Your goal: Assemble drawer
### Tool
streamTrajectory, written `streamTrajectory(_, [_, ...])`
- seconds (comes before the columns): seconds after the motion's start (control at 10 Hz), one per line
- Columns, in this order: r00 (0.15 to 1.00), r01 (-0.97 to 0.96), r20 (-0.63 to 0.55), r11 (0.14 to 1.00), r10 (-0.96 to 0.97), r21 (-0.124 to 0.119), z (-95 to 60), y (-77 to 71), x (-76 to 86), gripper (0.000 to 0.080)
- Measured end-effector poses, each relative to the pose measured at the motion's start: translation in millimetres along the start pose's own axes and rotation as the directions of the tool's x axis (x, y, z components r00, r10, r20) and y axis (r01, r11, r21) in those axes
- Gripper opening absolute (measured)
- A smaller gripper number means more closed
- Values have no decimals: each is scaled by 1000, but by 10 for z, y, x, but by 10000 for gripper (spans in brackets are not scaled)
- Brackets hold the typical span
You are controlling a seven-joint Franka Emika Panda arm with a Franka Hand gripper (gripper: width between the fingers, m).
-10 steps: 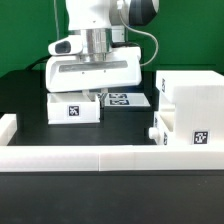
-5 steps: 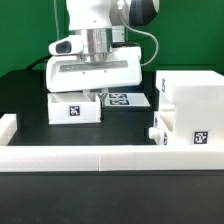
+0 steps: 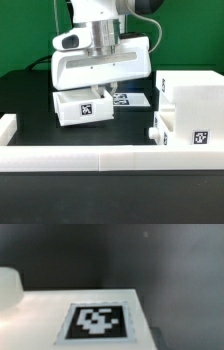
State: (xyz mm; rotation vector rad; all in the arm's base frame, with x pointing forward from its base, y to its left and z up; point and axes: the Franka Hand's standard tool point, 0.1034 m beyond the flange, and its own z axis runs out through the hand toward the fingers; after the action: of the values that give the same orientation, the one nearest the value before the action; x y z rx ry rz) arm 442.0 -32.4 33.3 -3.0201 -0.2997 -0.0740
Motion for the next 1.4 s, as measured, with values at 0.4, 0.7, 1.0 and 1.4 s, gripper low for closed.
streamTrajectory(0.4, [998,57,9,998,-57,15,-65,-21,139,44])
streamTrajectory(0.7, [965,264,5,965,-264,10,-37,16,120,44])
streamTrajectory(1.0, [794,607,28,795,-607,8,-101,102,298,44])
streamTrajectory(1.4, [607,794,37,608,-794,14,-94,129,291,44])
